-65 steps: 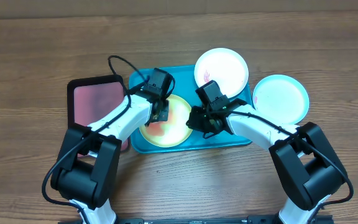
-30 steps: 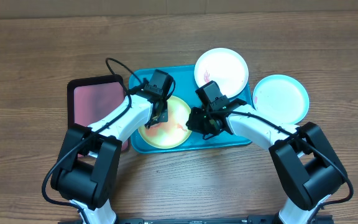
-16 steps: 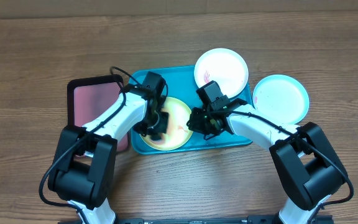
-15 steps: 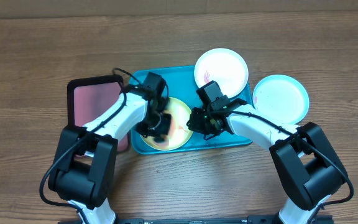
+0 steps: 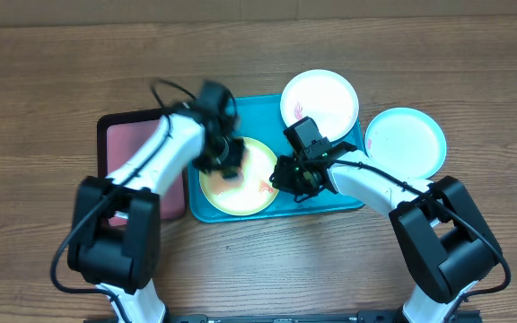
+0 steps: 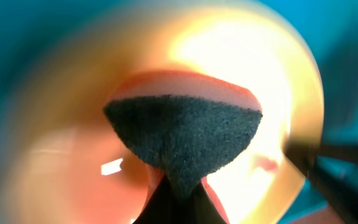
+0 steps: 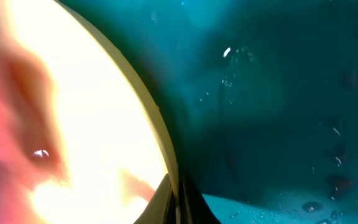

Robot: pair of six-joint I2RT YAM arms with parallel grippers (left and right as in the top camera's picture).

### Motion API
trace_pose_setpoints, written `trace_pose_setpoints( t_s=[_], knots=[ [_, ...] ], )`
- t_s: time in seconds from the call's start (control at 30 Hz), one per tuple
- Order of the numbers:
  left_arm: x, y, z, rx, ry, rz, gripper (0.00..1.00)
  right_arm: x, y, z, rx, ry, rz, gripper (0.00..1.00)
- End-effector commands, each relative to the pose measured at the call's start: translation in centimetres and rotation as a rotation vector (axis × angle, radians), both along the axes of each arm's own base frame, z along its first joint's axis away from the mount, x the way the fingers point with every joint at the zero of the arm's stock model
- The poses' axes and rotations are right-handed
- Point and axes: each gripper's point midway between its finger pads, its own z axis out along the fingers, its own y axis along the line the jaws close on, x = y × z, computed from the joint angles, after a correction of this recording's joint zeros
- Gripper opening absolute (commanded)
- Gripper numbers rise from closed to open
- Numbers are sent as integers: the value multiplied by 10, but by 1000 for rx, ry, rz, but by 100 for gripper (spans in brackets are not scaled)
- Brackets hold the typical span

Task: Clean dirty plates on tray and stack at the side
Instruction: 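Scrub the yellow plate with the sponge while right gripper holds its rim, then lift the yellow plate with the right gripper and tilt it up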

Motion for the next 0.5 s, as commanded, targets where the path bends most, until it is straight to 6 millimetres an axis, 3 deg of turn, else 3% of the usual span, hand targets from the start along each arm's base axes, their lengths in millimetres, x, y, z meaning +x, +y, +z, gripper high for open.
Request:
trace_pose_setpoints(
  t_s=[0.0,0.17,0.47],
  knots=[
    [48,43,40,105,-118,173,4,7,2,10,-2,-9,-4,4],
    [56,52,58,101,-128,201,4,23,-22,38,-161,-88,-24,4],
    [35,35,45,96,-63,153,4,36,-98,139,-616,-434,-154,4]
  ],
)
